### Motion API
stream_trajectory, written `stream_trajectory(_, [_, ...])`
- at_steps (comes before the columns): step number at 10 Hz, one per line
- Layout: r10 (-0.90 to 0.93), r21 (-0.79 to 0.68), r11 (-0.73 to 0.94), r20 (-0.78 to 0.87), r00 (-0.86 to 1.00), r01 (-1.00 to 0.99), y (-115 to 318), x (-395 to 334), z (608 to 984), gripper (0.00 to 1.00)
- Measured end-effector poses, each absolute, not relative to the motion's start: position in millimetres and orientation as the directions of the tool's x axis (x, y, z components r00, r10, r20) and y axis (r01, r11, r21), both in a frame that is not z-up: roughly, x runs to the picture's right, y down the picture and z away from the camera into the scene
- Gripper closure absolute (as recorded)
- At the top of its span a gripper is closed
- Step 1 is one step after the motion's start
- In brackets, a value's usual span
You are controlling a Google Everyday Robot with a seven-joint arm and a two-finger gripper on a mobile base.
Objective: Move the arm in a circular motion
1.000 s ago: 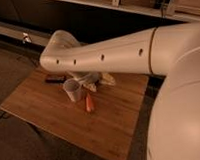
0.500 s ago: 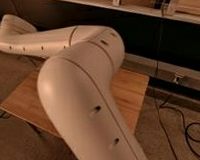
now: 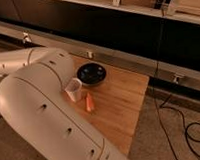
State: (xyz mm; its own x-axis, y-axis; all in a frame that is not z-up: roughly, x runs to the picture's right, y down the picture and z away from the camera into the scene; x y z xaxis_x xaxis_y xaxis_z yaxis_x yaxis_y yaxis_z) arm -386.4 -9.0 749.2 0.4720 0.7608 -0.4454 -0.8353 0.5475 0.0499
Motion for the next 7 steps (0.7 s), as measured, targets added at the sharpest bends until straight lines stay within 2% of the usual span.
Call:
stream_trajectory(2, [0.67, -0.092, 0.588, -0.502, 0.547, -0.804, 45.9, -401.6, 721.5, 0.35])
stream_trajectory(4, [0.618, -0.15, 0.59, -0.549, 0.563, -0.793, 82.7, -365.5, 678.0, 0.35])
stream_trajectory(6, [0.645, -0.078, 0.558, -0.586, 0.49, -0.826, 91.1, -287.0, 650.5, 0.35])
stream_trajectory(7, [0.697, 0.028, 0.504, -0.603, 0.387, -0.863, 86.7, -211.2, 640.9, 0.35])
